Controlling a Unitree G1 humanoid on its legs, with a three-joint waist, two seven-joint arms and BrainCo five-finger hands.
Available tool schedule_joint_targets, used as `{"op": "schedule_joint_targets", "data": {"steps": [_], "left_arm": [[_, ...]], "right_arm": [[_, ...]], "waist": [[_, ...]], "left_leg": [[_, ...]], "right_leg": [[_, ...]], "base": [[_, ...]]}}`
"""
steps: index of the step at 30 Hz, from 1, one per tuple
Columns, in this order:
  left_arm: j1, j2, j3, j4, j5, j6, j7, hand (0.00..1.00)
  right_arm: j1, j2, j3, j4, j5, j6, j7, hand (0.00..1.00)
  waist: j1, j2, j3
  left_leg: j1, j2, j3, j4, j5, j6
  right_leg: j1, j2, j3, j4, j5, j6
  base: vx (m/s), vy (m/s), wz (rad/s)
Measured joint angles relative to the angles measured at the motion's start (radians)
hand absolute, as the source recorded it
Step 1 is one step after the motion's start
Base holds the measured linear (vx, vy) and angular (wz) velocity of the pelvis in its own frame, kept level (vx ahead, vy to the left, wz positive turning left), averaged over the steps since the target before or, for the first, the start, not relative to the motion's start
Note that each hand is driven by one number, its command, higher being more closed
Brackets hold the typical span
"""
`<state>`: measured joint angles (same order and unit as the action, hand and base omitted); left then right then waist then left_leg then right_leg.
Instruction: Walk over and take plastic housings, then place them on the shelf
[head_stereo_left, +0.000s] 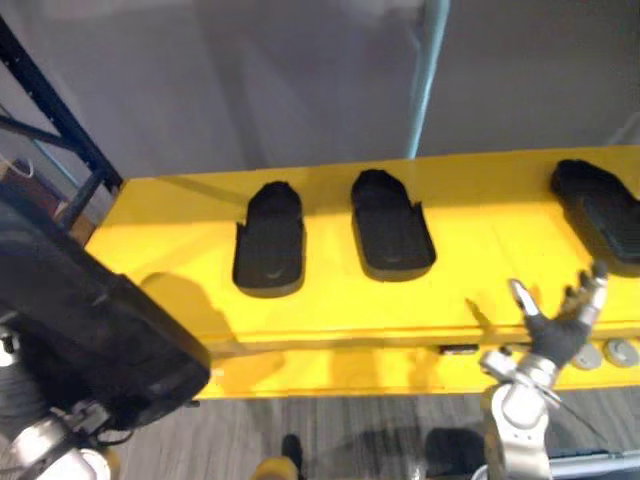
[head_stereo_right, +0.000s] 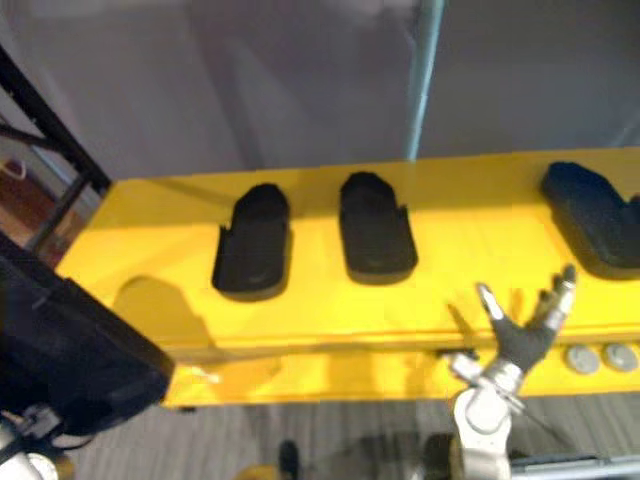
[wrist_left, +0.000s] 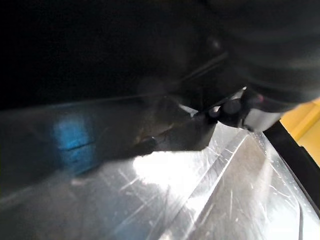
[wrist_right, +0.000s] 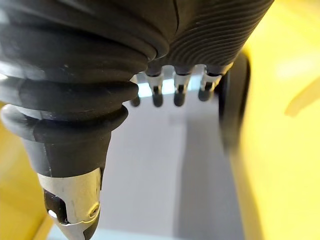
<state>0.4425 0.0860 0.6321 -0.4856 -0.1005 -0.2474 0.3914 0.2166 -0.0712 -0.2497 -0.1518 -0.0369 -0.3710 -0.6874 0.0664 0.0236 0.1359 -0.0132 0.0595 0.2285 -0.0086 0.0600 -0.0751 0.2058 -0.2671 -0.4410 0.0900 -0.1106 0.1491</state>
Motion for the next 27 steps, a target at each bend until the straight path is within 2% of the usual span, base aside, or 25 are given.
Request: {"op": "schedule_joint_targets", "data": {"steps": [4,7,10,13,15,19,21,23,24,27], "left_arm": [[0.0,0.088,0.097,0.065,-0.003,0.031,0.004,1.0],[0.003,0.184,0.148,0.178,-0.006,0.059,-0.026,1.0],[0.009,0.279,0.163,0.276,-0.012,0.082,-0.073,1.0],[0.007,0.385,0.18,0.4,-0.023,0.109,-0.136,1.0],[-0.017,0.479,0.18,0.505,-0.053,0.127,-0.188,1.0],[-0.077,0.569,0.182,0.613,-0.06,0.155,-0.263,1.0],[-0.114,0.614,0.178,0.691,-0.06,0.164,-0.31,1.0],[-0.135,0.629,0.178,0.729,-0.06,0.171,-0.336,1.0],[-0.146,0.636,0.174,0.748,-0.06,0.178,-0.355,1.0],[-0.203,0.68,0.128,0.827,-0.06,0.205,-0.394,1.0]], "right_arm": [[0.037,0.002,-0.077,0.014,-0.048,0.015,-0.11,0.0],[0.047,0.0,-0.163,0.12,-0.054,0.024,-0.172,0.0],[0.058,-0.003,-0.217,0.225,-0.036,0.025,-0.207,0.0],[0.08,-0.012,-0.249,0.303,-0.024,0.023,-0.206,0.0],[0.099,-0.032,-0.25,0.378,-0.006,0.019,-0.166,0.0],[0.113,-0.041,-0.243,0.498,0.047,0.014,-0.071,0.0],[0.109,-0.055,-0.235,0.605,0.146,0.01,0.031,0.0],[0.111,-0.062,-0.225,0.652,0.182,0.009,0.091,0.0],[0.113,-0.069,-0.218,0.681,0.212,0.008,0.161,0.0],[0.12,-0.085,-0.188,0.746,0.26,0.02,0.3,0.0]], "waist": [[-0.003,0.027,-0.027],[-0.002,0.04,-0.056],[-0.002,0.046,-0.064],[-0.002,0.048,-0.066],[-0.002,0.047,-0.068],[0.0,0.05,-0.069],[0.002,0.051,-0.072],[0.002,0.053,-0.075],[0.002,0.054,-0.077],[0.007,0.053,-0.077]], "left_leg": [[0.016,0.003,0.023,-0.02,0.002,-0.002],[0.026,0.001,0.033,-0.033,0.003,-0.003],[0.041,-0.002,0.045,-0.062,0.016,-0.003],[0.048,-0.002,0.056,-0.071,0.02,-0.004],[0.047,0.0,0.057,-0.072,0.024,-0.009],[0.046,0.002,0.059,-0.077,0.026,-0.009],[0.047,0.001,0.066,-0.078,0.027,-0.009],[0.046,0.002,0.066,-0.078,0.027,-0.01],[0.046,0.002,0.066,-0.078,0.031,-0.01],[0.048,0.002,0.057,-0.079,0.036,-0.009]], "right_leg": [[-0.008,-0.003,0.006,0.009,-0.001,0.0],[-0.011,-0.008,0.006,0.013,-0.006,-0.001],[-0.014,-0.01,0.006,0.022,-0.016,-0.003],[-0.016,-0.012,0.006,0.024,-0.027,-0.004],[-0.022,-0.013,0.007,0.034,-0.036,-0.005],[-0.029,-0.013,0.013,0.044,-0.038,-0.006],[-0.036,-0.013,0.031,0.048,-0.04,-0.006],[-0.039,-0.013,0.033,0.053,-0.04,-0.007],[-0.04,-0.014,0.034,0.058,-0.04,-0.007],[-0.033,-0.012,0.03,0.054,-0.04,-0.007]], "base": [[0.01,0.001,-0.13],[0.01,0.001,-0.1],[-0.01,-0.001,-0.05],[-0.01,-0.016,-0.08],[0.0,0.0,0.0],[0.0,0.0,0.0],[0.0,-0.005,-0.07],[0.0,-0.003,-0.02],[0.0,0.0,0.0],[-0.01,-0.004,0.06]]}}
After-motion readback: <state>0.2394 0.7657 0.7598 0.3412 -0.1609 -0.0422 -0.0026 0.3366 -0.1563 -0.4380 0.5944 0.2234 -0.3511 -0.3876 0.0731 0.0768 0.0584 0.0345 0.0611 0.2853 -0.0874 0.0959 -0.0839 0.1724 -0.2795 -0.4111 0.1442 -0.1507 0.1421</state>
